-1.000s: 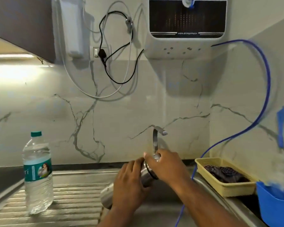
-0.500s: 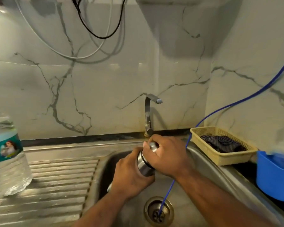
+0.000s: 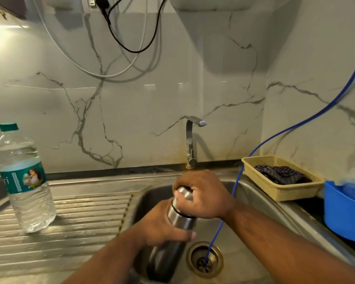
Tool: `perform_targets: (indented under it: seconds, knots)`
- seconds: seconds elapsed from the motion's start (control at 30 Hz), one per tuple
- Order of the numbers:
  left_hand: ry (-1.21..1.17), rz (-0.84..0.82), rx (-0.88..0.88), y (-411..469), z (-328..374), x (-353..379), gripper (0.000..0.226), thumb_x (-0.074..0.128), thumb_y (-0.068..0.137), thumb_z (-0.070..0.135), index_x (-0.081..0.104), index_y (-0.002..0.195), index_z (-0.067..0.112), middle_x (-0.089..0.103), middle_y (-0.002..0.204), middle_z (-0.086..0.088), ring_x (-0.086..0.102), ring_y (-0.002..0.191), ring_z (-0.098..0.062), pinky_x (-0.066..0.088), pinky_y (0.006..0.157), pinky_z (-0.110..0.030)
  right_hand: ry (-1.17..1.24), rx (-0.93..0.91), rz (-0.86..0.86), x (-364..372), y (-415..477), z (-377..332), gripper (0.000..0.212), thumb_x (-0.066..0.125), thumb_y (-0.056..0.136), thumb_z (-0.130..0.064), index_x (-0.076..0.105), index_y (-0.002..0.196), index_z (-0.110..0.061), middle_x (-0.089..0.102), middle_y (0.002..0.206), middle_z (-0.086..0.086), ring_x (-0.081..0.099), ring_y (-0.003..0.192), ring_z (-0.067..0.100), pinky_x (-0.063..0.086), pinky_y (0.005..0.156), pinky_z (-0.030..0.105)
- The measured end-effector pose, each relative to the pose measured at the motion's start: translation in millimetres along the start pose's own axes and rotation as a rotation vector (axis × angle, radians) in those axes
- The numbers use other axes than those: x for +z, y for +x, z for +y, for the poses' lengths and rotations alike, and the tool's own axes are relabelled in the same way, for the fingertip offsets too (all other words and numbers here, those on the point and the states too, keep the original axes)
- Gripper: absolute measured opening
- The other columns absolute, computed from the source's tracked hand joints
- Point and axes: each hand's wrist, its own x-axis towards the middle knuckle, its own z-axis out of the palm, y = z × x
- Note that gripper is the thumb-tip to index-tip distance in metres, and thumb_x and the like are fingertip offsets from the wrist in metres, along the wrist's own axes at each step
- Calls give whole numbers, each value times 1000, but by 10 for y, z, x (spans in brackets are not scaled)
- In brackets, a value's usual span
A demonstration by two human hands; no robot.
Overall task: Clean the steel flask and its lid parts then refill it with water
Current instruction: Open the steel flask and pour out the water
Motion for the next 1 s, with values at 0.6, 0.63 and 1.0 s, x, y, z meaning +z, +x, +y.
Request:
perform_targets:
  seconds: [0.6, 0.63, 1.0]
  knots:
    - [224, 281, -88, 205, -305, 138, 72, 94, 61, 37, 55, 122, 38, 67, 105, 16, 64, 98, -3, 48, 76, -12, 170, 453, -566, -488, -12, 143, 92, 84, 75, -55, 28, 148, -62, 44, 140, -10, 55, 117, 9, 51, 100, 33]
    - [231, 279, -91, 199, -300, 133, 71, 94, 62, 36, 55, 121, 39, 66, 104, 16, 64, 98, -3, 47, 75, -12, 130, 504, -507, -430, -12, 110, 85, 78, 75, -65, 34, 147, -57, 49, 135, -8, 58, 109, 8, 53, 95, 34]
    - [255, 235, -66, 211, -332, 134, 75, 95, 62, 30, 55, 125, 39, 67, 108, 17, 64, 103, -3, 52, 84, -18, 193, 452, -671, -511, -38, 96, 91, 83, 78, -47, 27, 148, -64, 41, 146, -16, 49, 118, 0, 45, 92, 21]
